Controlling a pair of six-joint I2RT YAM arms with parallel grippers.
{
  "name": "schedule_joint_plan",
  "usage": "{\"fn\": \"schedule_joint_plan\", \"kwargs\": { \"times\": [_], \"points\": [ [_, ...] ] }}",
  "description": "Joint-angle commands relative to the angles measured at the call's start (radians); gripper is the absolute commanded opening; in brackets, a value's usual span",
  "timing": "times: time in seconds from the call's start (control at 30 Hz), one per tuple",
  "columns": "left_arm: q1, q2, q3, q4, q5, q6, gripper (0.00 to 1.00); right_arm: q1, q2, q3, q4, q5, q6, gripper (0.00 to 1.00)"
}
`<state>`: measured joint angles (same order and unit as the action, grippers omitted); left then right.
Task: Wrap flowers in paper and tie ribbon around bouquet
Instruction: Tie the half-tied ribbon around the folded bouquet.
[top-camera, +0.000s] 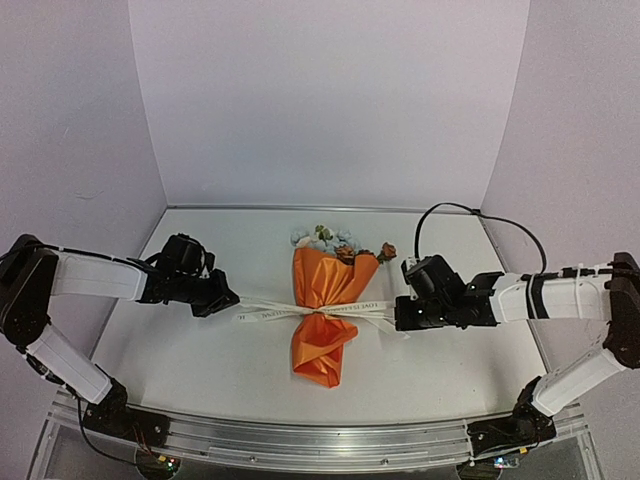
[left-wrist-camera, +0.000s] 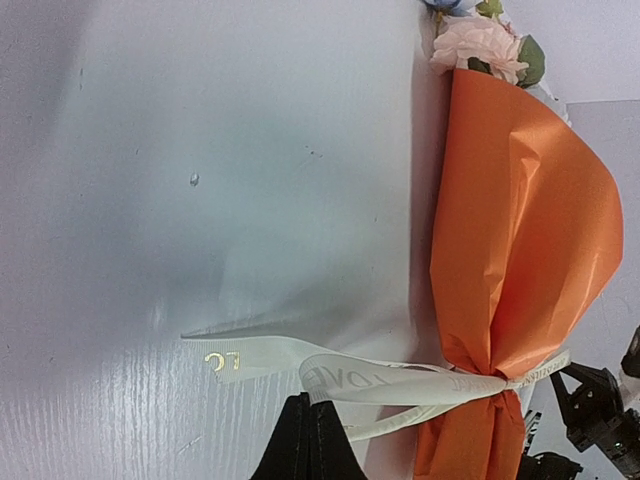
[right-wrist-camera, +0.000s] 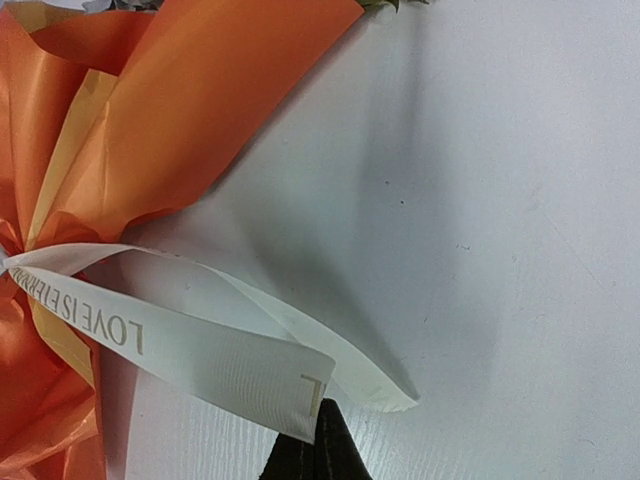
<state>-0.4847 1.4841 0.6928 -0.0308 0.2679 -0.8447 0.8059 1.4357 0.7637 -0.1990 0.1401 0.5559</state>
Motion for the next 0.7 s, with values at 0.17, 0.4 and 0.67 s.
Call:
{"fn": "schedule_joint_plan", "kwargs": {
  "times": [0.17,0.4,0.67],
  "points": [
    [0.098,-0.059,-0.03,-0.119,-0.259,-0.007,0.0,-0.074,-0.076,-0.044,-0.284,0.2,0.005,0.0],
    [0.098,-0.085,-0.083,-0.102,-0.258,-0.019,0.0,-0.074,-0.077,-0.072,-0.289,0.196,0.027,0.0],
    [0.098,-0.124,-0.118,-0.118,-0.259,-0.028,0.0,-0.074,-0.115,-0.12,-0.295,0.203,0.049,0.0]
  ]
}}
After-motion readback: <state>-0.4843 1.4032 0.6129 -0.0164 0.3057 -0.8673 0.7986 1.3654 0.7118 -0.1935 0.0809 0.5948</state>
